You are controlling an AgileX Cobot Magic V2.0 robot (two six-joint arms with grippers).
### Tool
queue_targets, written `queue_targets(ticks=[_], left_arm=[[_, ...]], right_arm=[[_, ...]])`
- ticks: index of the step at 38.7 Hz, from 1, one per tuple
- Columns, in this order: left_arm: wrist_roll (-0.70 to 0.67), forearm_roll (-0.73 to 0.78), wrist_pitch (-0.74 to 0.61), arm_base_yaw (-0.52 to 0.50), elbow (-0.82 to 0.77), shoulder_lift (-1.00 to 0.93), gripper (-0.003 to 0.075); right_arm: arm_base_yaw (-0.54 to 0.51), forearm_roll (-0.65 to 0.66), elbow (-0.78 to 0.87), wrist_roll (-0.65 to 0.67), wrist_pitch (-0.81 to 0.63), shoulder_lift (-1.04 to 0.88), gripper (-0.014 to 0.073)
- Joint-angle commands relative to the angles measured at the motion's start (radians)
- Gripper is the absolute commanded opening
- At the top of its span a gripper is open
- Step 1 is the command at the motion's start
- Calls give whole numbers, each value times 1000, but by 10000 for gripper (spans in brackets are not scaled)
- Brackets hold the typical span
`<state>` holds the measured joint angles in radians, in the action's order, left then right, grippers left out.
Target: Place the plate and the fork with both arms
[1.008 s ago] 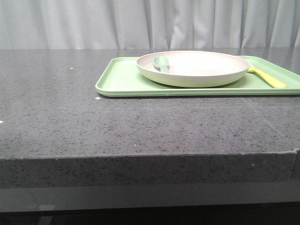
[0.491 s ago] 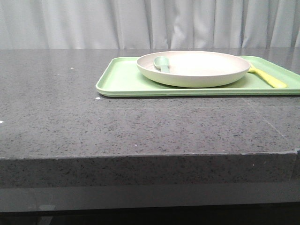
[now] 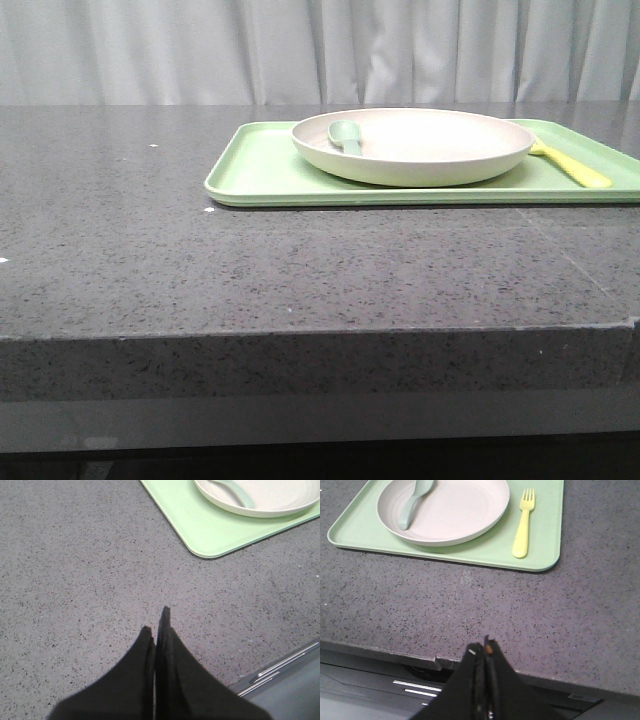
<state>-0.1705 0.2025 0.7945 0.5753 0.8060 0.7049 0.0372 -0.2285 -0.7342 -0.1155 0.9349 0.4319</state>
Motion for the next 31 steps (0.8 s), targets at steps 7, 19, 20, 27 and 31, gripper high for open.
queue_targets(ticks=[7, 19, 20, 27, 31], left_arm=[[-3, 32, -152, 3, -36, -49, -18], [-3, -24, -595, -285, -433, -368, -18], [-3, -38, -627, -308, -468, -398, -18], [-3, -209, -711, -493, -695, -646, -18], [-3, -203, -711, -512, -745, -709, -18]], right_arm=[[3, -18, -25, 0, -63, 6, -67], [3, -18, -25, 0, -63, 6, -67], [3, -18, -25, 0, -63, 6, -67], [3, -18, -25, 0, -63, 6, -67], [3, -18, -25, 0, -63, 6, -67]])
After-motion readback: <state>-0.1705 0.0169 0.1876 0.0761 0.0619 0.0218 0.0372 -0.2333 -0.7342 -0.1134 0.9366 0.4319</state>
